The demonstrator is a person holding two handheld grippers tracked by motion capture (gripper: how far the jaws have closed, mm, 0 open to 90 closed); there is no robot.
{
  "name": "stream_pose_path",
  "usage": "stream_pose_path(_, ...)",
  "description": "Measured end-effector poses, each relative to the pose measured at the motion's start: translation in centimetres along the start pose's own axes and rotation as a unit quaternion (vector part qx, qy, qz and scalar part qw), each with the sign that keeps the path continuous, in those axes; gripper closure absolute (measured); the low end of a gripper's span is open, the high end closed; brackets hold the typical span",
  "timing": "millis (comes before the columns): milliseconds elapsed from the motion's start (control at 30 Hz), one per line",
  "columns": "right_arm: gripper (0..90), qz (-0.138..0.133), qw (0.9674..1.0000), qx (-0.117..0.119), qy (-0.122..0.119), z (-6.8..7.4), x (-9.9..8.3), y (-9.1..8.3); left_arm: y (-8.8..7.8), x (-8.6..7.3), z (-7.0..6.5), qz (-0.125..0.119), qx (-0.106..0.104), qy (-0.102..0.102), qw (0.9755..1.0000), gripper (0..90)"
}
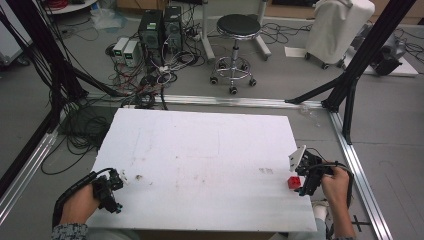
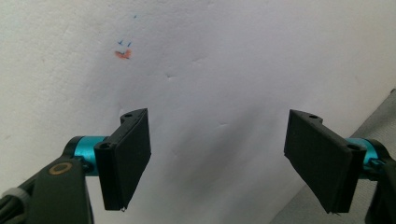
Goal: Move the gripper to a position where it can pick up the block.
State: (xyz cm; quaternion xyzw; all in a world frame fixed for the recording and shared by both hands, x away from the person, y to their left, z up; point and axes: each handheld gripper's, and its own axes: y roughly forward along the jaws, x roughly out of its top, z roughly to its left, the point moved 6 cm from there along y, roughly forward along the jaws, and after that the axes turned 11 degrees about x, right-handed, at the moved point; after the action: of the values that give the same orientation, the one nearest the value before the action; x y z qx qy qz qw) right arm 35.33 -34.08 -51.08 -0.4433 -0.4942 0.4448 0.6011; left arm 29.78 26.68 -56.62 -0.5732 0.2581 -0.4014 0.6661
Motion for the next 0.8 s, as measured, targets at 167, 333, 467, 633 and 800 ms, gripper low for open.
stream_pose_path(167,2.6,0.012,0.9998,-0.014,-0.003,-0.6,-0.5,0.2,0.1,0.0,0.0,-0.003,-0.001,-0.005,1.0000,23.1)
stream_pose_path(333,2.6,0.017,0.9997,-0.015,-0.008,-1.0,-1.0,0.7,0.2,-0.1,0.0,-0.001,-0.002,-0.002,1.0000,23.1)
stream_pose_path(467,2.6,0.027,0.9996,-0.010,-0.008,-1.3,-1.4,1.3,0.2,0.0,0.0,-0.002,-0.001,-0.002,1.0000,23.1)
stream_pose_path(633,2.6,0.033,0.9994,-0.009,-0.013,-1.6,-1.6,1.8,0.2,0.0,0.0,-0.001,-0.001,0.002,1.0000,23.1)
stream_pose_path(800,2.6,0.044,0.9989,-0.007,-0.018,-1.8,-1.9,2.4,0.2,0.0,-0.1,-0.003,-0.001,-0.003,1.0000,23.1)
